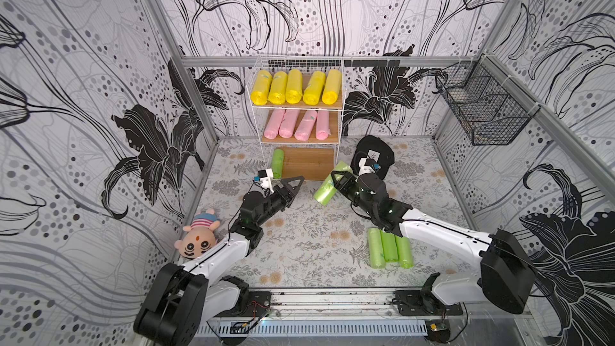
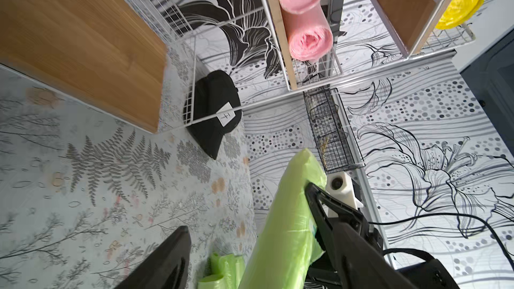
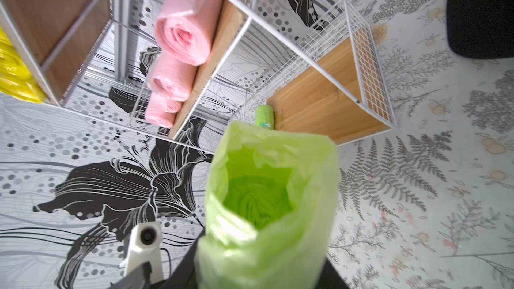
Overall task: Sort the rolls of trash bags by color and place them on the shelf
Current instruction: Pick up the roll of trash bags from the center of the board.
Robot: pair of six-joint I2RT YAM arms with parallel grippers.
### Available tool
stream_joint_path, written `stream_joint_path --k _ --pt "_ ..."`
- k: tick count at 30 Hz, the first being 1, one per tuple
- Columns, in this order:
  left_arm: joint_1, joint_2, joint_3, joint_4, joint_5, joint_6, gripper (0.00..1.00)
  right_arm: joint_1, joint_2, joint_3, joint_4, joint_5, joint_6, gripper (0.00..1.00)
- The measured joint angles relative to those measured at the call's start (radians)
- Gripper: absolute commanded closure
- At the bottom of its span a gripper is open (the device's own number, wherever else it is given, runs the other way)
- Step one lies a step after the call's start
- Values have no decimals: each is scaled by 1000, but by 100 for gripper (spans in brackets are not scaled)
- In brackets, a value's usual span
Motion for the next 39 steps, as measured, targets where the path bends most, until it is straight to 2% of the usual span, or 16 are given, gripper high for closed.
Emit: stream_joint_path --k 7,16,20,30,34,39 --pt "-80 112 0 153 -3 -58 14 0 19 0 97 -3 84 56" --pt "-105 151 5 265 -6 -93 16 -1 60 3 149 -28 151 56" --pt "-116 158 8 301 -5 -108 24 -2 82 4 178 -42 179 56" --pt "-119 193 10 350 -19 -141 52 -9 102 8 223 -58 217 56" --pt "-120 205 10 372 -23 -145 64 -11 102 8 227 -59 219 47" --pt "-122 220 5 391 -49 -151 70 -18 102 16 230 -64 212 21"
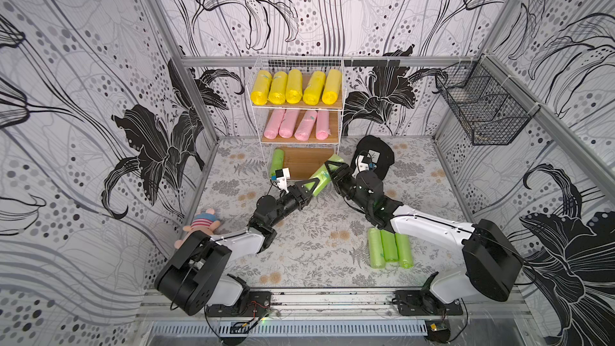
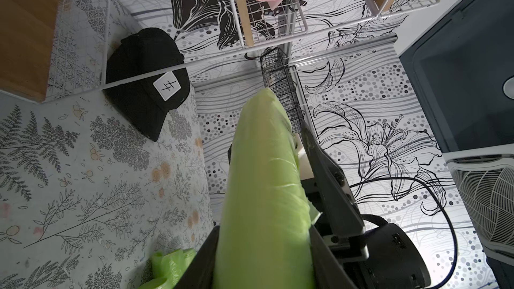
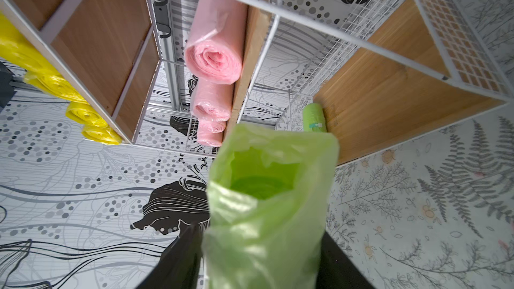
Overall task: Sort the rolls of trash bags by color and place them on the shelf
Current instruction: Pick up the roll of trash bags from the center of the board, then place the roll of trash bags on the shelf.
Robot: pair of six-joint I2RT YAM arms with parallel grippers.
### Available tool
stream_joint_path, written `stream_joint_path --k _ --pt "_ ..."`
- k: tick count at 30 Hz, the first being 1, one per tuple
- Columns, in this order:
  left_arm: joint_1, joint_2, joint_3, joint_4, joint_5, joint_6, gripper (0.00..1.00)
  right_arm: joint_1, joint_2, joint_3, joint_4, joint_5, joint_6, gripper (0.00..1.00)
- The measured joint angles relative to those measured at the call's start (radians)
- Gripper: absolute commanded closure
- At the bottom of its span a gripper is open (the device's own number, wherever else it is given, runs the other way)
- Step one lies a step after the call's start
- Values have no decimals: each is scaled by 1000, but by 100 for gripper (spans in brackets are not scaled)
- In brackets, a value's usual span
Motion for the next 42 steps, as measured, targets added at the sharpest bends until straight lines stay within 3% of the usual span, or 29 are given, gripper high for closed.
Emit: stream_joint_path --k 8,17,23,32,42 --pt "11 1 -30 -8 -67 38 71 -8 -18 6 -69 27 -35 8" --pt "97 34 -19 -132 -190 262 73 -10 -156 0 -278 137 -195 7" --pt "128 176 52 -200 -314 451 73 -11 -201 -1 -378 165 -298 7" --pt "137 368 219 -283 -470 680 73 -23 -232 -16 -432 165 -349 7" --pt "159 481 383 -391 -577 777 72 -43 -263 -38 -438 153 -350 7"
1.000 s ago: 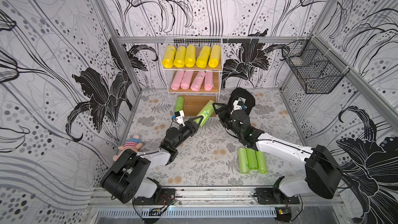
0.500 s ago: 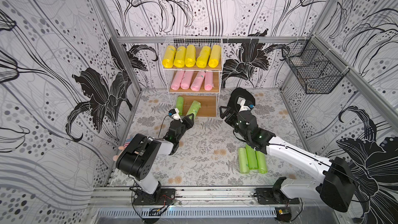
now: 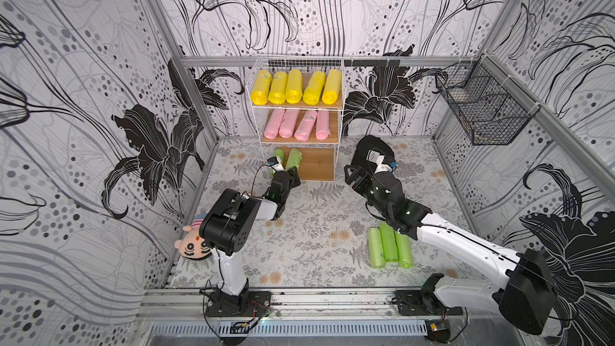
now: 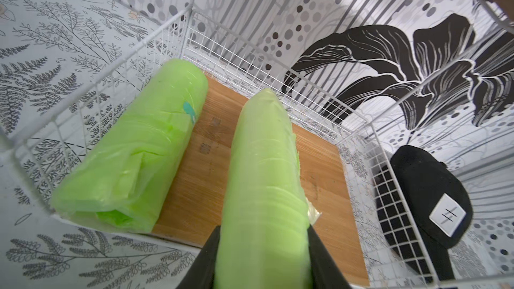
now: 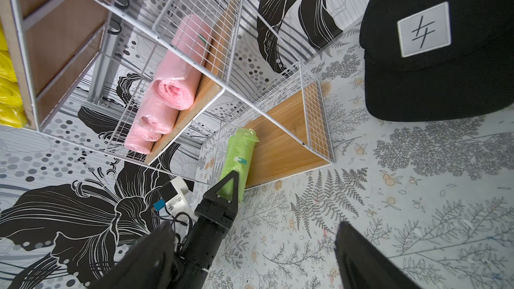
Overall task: Sort the rolls of trash bags by color and place them on the shelf
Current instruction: Place the roll of trash bags on the shelf.
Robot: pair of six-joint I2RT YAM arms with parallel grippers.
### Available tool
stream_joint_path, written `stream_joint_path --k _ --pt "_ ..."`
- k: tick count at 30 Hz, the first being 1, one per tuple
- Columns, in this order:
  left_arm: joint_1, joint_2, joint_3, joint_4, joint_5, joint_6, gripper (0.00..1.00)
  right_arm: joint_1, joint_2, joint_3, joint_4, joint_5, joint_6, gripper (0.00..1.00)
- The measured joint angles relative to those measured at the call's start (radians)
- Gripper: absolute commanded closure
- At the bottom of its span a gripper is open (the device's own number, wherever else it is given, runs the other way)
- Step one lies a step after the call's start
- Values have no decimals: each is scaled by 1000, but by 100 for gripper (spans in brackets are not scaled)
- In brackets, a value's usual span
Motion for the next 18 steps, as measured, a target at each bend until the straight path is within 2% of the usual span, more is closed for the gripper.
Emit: stream_joint_path --k 8,12,18 --pt "21 91 67 -21 -25 -14 67 -9 -13 -31 0 -11 0 7" --pt "30 110 99 -43 -26 -32 61 -12 -15 -40 0 -15 0 7" --pt "36 121 133 -72 -28 -55 58 -13 -15 -40 0 -23 1 7"
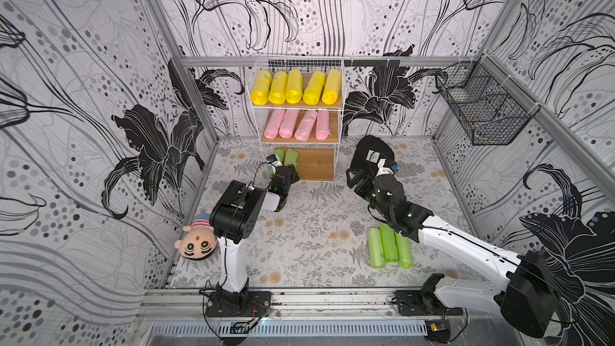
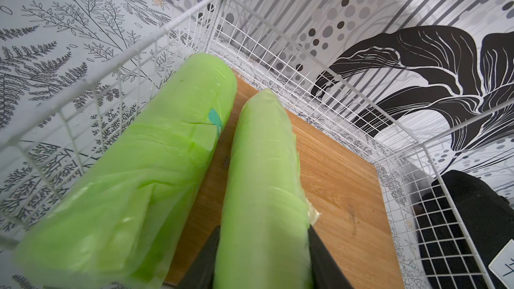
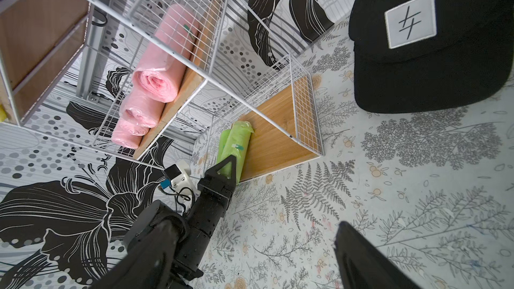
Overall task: Sort the rolls of trash bags by color and place them on the shelf
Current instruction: Place the roll of trash bags on the shelf.
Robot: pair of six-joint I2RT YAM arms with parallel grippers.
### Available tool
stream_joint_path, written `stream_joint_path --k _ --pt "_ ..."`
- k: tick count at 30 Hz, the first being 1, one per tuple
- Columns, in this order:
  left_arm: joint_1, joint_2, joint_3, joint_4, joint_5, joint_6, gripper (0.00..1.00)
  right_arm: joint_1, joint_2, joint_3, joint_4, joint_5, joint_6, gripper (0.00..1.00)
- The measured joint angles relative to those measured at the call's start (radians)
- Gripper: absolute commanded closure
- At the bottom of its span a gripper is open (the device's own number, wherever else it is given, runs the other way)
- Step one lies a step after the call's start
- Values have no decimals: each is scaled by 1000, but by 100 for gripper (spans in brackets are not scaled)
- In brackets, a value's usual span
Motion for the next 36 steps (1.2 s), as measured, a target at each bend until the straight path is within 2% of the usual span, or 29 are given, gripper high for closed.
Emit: stream_joint_path --k 4,27,36 --pt "11 10 17 -15 5 -26 57 0 0 0 1 -8 0 7" --pt "33 24 27 -35 45 -108 33 -5 0 0 4 -26 3 7" --pt "25 -99 -117 -24 53 -165 29 -5 1 -3 12 -30 8 7"
